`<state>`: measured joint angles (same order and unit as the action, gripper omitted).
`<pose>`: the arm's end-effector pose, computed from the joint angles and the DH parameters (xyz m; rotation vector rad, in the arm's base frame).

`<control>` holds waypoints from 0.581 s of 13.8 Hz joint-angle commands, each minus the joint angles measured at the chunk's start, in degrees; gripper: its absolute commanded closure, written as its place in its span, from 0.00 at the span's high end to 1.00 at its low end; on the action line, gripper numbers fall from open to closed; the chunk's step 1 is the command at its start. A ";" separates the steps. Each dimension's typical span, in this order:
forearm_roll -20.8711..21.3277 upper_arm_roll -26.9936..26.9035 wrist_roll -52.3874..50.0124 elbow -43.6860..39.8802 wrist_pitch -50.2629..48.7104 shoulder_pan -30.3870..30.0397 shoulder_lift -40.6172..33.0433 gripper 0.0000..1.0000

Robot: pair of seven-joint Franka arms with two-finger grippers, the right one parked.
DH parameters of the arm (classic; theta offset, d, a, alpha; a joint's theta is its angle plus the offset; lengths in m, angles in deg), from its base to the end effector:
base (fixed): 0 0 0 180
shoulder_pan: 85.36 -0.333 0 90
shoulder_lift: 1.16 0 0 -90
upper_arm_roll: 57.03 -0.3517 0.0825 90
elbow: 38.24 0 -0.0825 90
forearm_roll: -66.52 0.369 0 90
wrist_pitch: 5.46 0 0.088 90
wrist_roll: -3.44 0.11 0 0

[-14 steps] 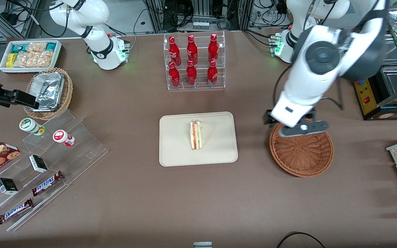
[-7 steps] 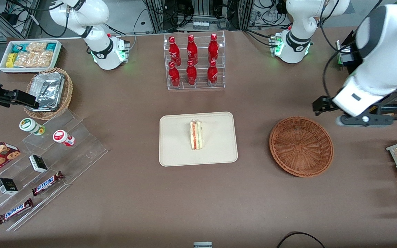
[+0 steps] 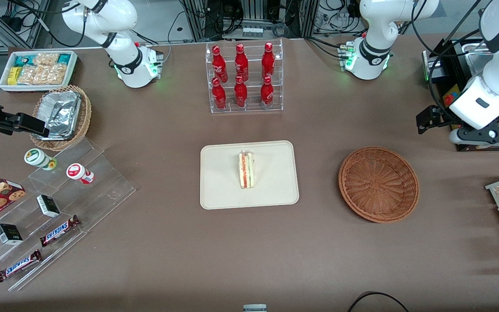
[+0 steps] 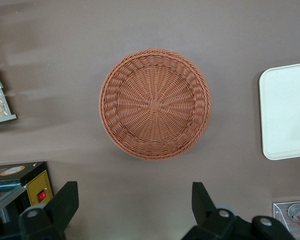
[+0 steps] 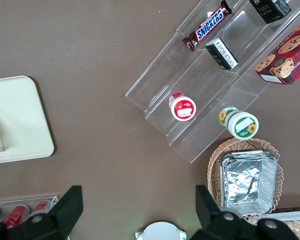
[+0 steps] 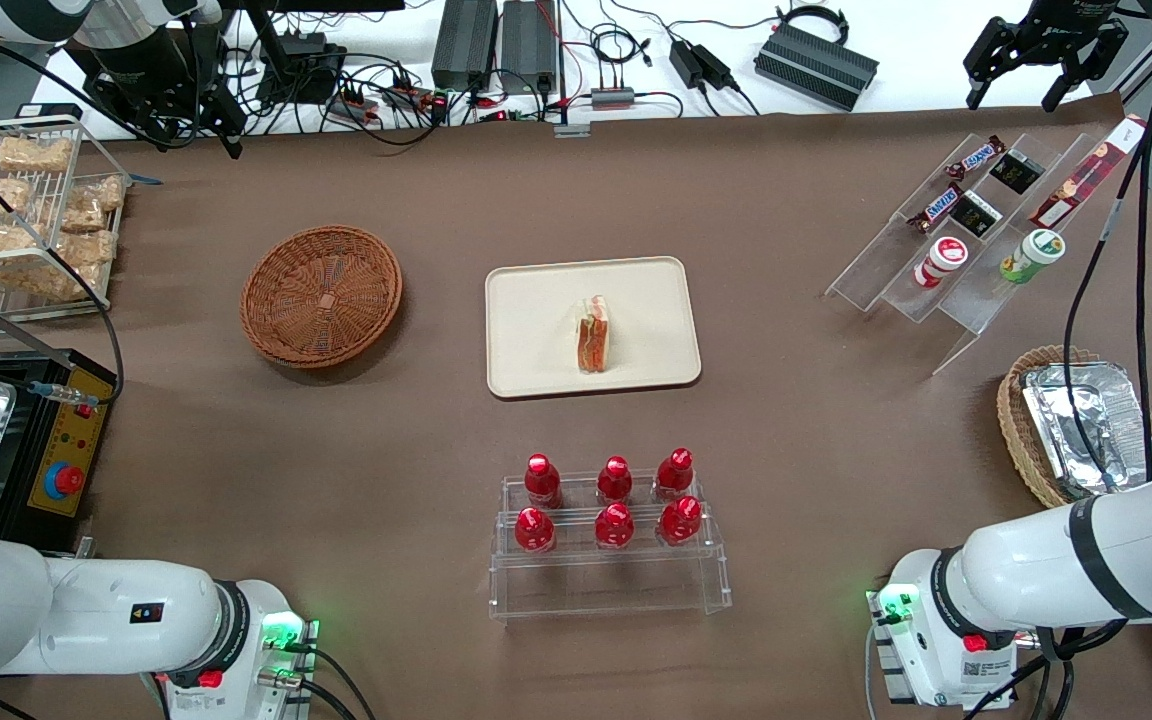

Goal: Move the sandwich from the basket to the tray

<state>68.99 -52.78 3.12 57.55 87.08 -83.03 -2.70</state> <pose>0.5288 -0.0570 0.6292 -3.0897 0.1728 0.0420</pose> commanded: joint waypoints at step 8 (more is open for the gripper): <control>-0.63 0.76 0.23 -2.89 -0.42 -0.58 0.66 1.00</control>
<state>68.98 -52.52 3.12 56.22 87.16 -83.02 -2.83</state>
